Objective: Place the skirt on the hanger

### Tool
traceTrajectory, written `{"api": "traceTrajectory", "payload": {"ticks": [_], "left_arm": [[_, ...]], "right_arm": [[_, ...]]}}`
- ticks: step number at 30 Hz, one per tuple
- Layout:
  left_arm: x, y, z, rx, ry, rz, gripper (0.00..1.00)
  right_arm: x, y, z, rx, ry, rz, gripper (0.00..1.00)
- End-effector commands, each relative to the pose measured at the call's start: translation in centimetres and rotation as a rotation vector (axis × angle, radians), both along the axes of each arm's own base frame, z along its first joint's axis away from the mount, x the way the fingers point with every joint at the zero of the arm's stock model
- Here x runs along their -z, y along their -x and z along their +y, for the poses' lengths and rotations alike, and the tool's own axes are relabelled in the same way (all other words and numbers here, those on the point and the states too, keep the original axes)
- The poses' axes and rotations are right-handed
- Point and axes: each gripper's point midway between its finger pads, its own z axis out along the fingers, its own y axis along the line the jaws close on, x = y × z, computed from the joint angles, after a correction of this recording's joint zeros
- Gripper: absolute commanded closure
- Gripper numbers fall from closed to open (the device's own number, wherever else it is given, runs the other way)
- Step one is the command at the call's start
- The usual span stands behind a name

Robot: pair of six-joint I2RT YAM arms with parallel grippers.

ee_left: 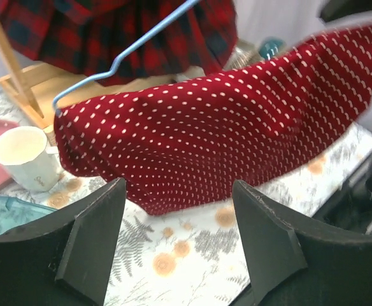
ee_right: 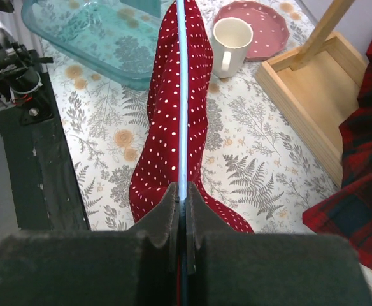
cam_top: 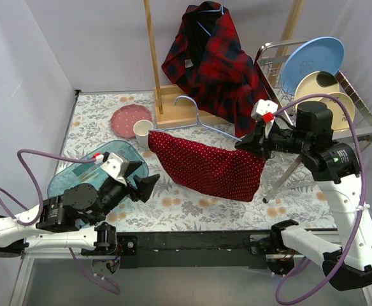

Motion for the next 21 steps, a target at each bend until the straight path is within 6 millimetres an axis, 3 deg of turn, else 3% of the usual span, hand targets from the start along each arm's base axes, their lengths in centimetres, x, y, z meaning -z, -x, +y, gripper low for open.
{"api": "traceTrajectory", "payload": {"ticks": [1, 6, 7, 8, 9, 10, 11, 12, 14, 17, 20, 21], "left_arm": [[0.9, -1.5, -0.2, -0.139, 0.072, 0.036, 0.34], [1.7, -2.7, -3.0, -0.168, 0.081, 0.052, 0.31], [1.4, -4.0, -2.6, -0.211, 0.093, 0.057, 0.31], [1.8, -4.2, -4.1, -0.146, 0.077, 0.074, 0.3], [2.1, -5.1, -4.3, -0.148, 0.071, 0.087, 0.3], [1.8, -7.4, -3.1, -0.211, 0.094, 0.106, 0.3], [2.5, -8.2, -3.6, -0.2, 0.079, 0.135, 0.32], [2.6, -8.4, -4.3, -0.154, 0.085, 0.153, 0.32], [3.2, -10.0, -3.7, -0.194, 0.092, 0.176, 0.32], [5.8, -11.8, -3.2, -0.222, 0.08, 0.242, 0.31], [6.0, -13.3, -3.2, -0.152, 0.178, 0.271, 0.32], [7.3, -13.8, -3.1, -0.153, 0.176, 0.301, 0.32]], "right_arm": [[-4.7, 0.1, -0.1, 0.01, -0.072, -0.097, 0.99], [-5.4, -0.2, 0.1, 0.001, -0.096, -0.075, 0.99], [-5.5, -0.4, 0.0, 0.005, -0.099, -0.075, 0.99], [-5.5, -0.5, 0.0, 0.006, -0.101, -0.07, 0.99], [-5.6, -0.5, 0.0, 0.007, -0.104, -0.069, 0.99], [-5.6, -0.6, -0.1, 0.011, -0.106, -0.069, 0.99], [-5.7, -0.7, -0.2, 0.017, -0.106, -0.069, 0.99], [-5.7, -0.8, -0.3, 0.023, -0.108, -0.067, 0.99], [-5.7, -0.9, -0.4, 0.031, -0.109, -0.069, 0.99], [-5.9, -0.9, -0.5, 0.033, -0.115, -0.067, 0.99], [-6.0, -1.1, -0.3, 0.021, -0.123, -0.05, 0.99], [-6.0, -1.2, -0.3, 0.017, -0.126, -0.046, 0.99]]}}
